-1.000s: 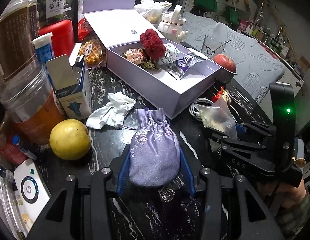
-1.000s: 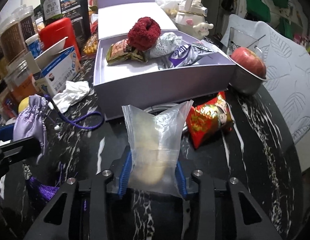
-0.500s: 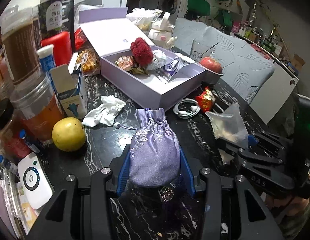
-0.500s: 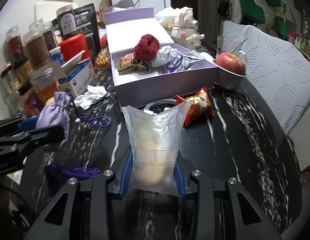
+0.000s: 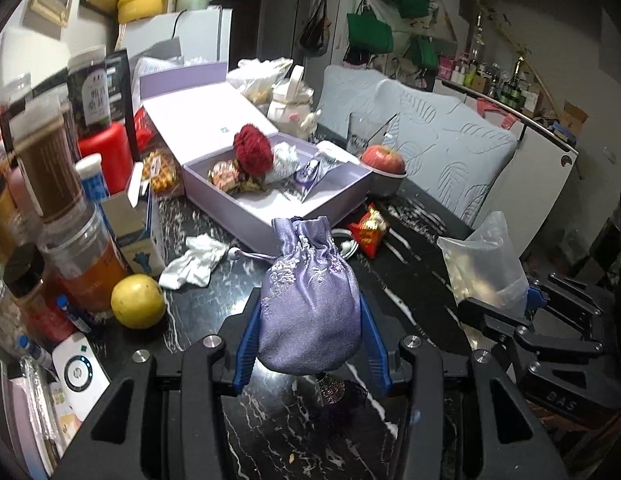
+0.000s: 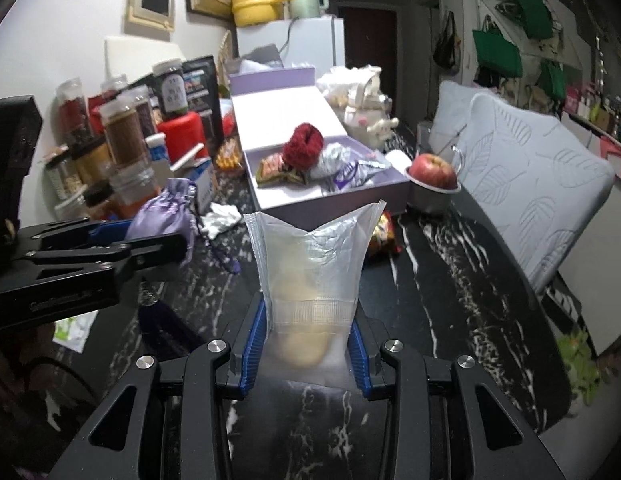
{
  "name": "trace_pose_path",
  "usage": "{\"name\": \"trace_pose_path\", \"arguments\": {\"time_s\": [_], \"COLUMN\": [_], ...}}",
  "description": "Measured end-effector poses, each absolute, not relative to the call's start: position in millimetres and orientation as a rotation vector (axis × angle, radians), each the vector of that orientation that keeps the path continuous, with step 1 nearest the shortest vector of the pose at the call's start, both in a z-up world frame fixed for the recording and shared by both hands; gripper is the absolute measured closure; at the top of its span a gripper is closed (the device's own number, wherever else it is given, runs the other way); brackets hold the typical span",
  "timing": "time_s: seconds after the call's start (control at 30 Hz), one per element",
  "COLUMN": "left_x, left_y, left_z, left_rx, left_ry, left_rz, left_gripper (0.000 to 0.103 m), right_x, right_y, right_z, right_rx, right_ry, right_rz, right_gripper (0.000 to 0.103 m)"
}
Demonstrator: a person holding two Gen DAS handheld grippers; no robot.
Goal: Organize soft objects
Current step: 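Lift both held items and carry them over the gift box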
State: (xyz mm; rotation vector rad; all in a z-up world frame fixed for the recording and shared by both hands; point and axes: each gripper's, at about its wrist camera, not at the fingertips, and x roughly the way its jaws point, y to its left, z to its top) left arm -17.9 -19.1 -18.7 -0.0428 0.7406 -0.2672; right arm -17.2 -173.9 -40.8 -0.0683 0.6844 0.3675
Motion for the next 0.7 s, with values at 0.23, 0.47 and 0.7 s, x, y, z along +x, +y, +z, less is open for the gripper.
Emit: {"name": "trace_pose_path", "arguments": {"time_s": [0.23,0.47,0.7], "left_x": [-19.1,-5.0,20.2], "left_y": [-23.3,-27.1,-26.2], "left_z": [3.7,27.2,52.5], "left_rx": [-0.029,-0.003,0.019], "left_ry": [0.677,0.609,0.536], "left_rz": [-0.282,-0.287,-0.284], "left_gripper": [0.057,0.057,0.057], "right_x": [-21.9,-12.8,11.9], "right_y": [-179.3,-184.3,-186.6], "right_z": [-21.7,-0.9,20.5], "right_rx": [-0.065,-0.082,-0.087], "right_ry": [0.648,0.601,0.560], "right_rz": [0.385,0.391,0.411], "right_gripper": [0.066,0.066,0.066]}}
